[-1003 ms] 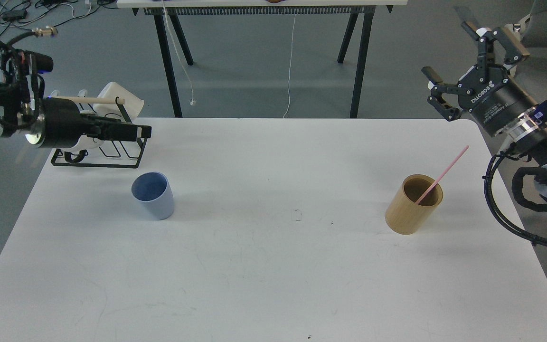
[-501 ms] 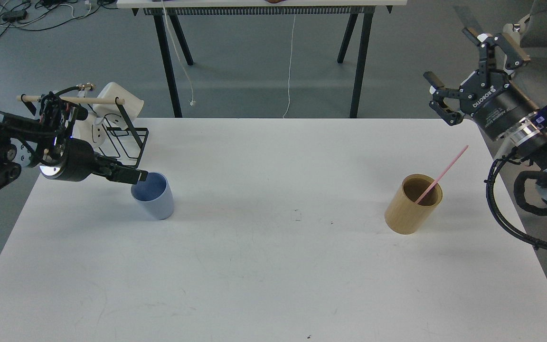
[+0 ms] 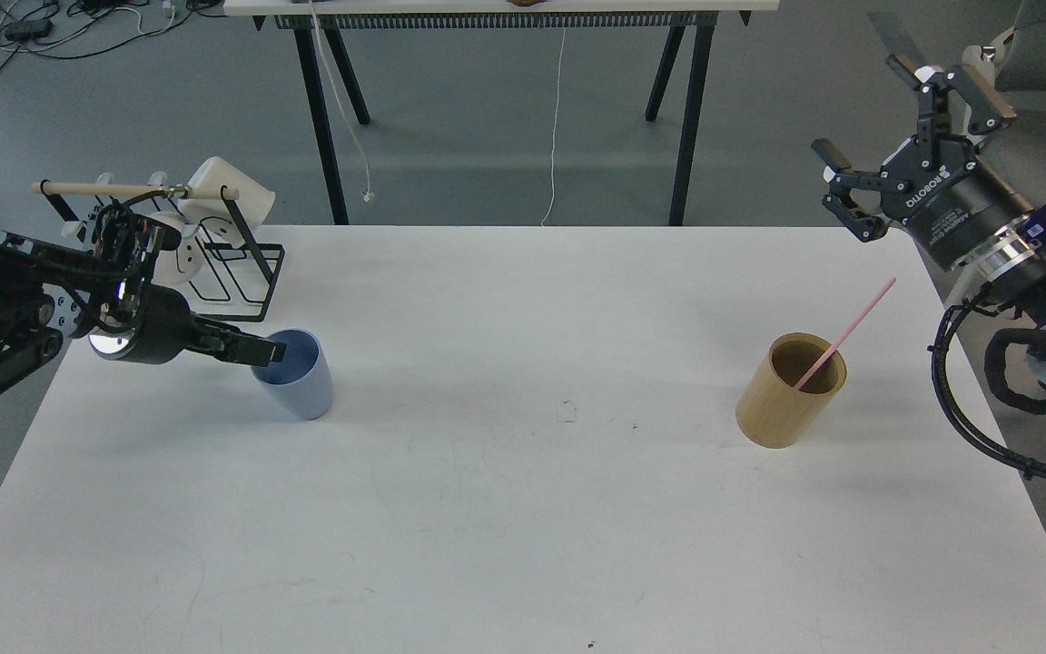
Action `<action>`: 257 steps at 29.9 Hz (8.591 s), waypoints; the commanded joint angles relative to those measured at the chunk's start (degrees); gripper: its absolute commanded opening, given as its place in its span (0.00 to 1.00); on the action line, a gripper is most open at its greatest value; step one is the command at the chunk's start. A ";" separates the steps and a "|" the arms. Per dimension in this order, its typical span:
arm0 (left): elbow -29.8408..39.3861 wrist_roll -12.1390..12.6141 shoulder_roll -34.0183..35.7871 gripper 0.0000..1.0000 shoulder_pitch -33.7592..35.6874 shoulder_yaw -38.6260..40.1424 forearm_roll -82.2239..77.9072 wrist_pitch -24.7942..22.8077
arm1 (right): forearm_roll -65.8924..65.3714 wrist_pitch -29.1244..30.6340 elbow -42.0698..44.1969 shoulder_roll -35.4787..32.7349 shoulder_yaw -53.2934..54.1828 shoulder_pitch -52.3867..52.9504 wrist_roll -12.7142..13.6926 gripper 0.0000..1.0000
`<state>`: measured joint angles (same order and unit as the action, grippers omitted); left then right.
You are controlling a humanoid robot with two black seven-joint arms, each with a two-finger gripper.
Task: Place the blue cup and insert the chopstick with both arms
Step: 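Lower the left gripper to the blue cup and grasp its rim, then lift the blue cup with the left gripper and set it mid-table, then open the left gripper and withdraw it up from the blue cup, then grasp the pink straw in the tan cup with the right gripper, then pull the pink straw out and carry it above the blue cup, then lower the straw into the blue cup and open the right gripper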
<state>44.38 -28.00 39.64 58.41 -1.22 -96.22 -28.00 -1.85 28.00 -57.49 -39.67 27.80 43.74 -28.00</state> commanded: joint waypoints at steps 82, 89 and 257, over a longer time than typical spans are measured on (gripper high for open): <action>-15.21 0.00 -39.64 0.04 15.42 -18.65 -3.19 0.00 | 1.50 0.00 5.81 -5.95 5.87 -1.55 0.00 0.96; -15.12 0.00 -39.64 0.13 15.07 -18.03 -3.19 0.00 | 1.50 0.00 5.81 -5.95 5.87 -1.55 0.00 0.96; -19.16 0.00 -23.91 0.99 -17.10 34.09 55.26 0.00 | -50.47 -38.28 0.90 22.36 -40.11 31.85 0.00 0.96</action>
<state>25.10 -27.99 15.73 41.13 32.72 -40.96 -28.00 -57.14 -10.32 -54.99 -15.79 -14.49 75.39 -28.00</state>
